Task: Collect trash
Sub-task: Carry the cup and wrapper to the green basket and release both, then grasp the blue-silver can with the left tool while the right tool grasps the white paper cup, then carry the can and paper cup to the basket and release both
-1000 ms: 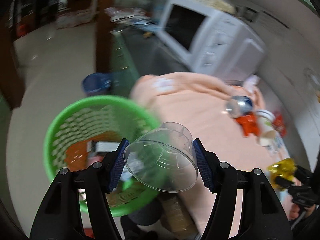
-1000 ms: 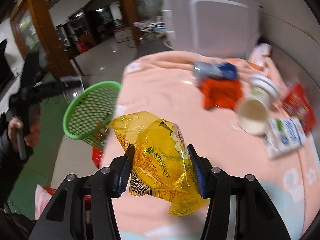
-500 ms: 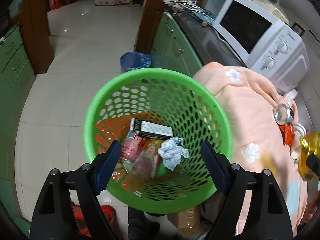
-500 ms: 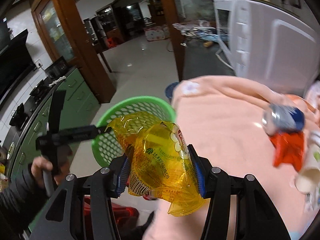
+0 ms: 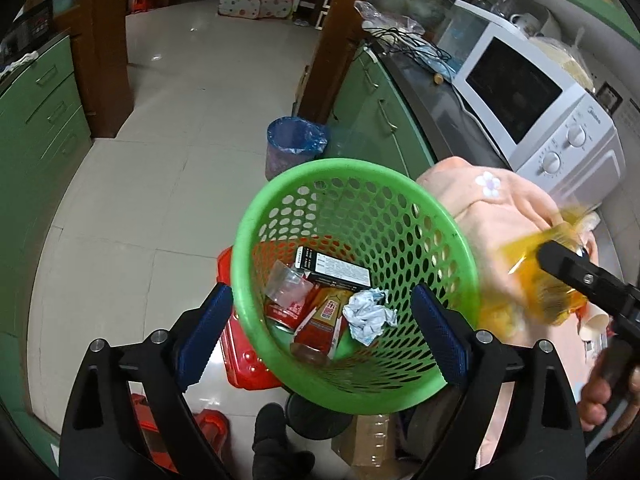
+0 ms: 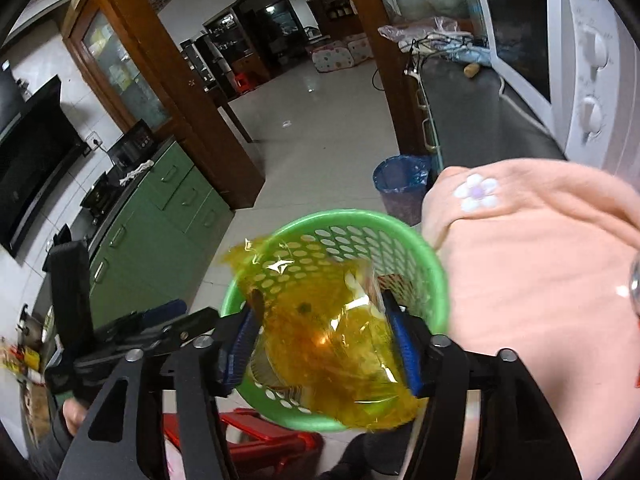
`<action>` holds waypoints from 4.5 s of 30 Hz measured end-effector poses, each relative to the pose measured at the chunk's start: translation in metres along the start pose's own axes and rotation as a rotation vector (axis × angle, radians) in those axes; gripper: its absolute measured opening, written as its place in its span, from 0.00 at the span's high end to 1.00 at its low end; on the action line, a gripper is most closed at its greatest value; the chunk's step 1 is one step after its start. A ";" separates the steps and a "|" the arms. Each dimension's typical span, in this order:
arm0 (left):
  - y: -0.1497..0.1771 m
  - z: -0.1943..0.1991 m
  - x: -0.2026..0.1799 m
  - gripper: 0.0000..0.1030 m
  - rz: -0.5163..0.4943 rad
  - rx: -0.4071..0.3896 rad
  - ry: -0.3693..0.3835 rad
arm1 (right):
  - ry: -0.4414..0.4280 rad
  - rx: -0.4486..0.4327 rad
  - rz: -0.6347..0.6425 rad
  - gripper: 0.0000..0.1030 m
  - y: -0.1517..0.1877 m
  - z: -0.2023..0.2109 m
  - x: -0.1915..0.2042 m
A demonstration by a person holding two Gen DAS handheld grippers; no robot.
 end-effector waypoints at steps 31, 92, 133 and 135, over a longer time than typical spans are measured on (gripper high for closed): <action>0.002 0.001 -0.101 0.13 -0.163 0.022 0.102 | 0.254 -0.186 -0.156 0.16 0.027 0.144 -0.151; -0.014 -0.125 -0.472 0.13 -0.992 0.159 0.406 | 0.395 0.012 -0.548 0.39 0.077 0.217 -0.345; -0.029 -0.079 -0.410 0.28 -0.807 0.103 0.402 | 0.297 -0.055 -0.468 0.40 0.064 0.211 -0.275; -0.028 -0.073 -0.401 0.28 -0.786 0.098 0.400 | 0.289 -0.060 -0.447 0.40 0.062 0.212 -0.263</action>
Point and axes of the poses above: each gripper's, at about its wrist camera, not at the fingertips, and z roughly against the way its jaws point, x to its left, y to its underside, the point moved 10 cm from there along -z, roughly the way its jaws point, and after that the axes turned 6 degrees about -z, right-handed, at the moved point
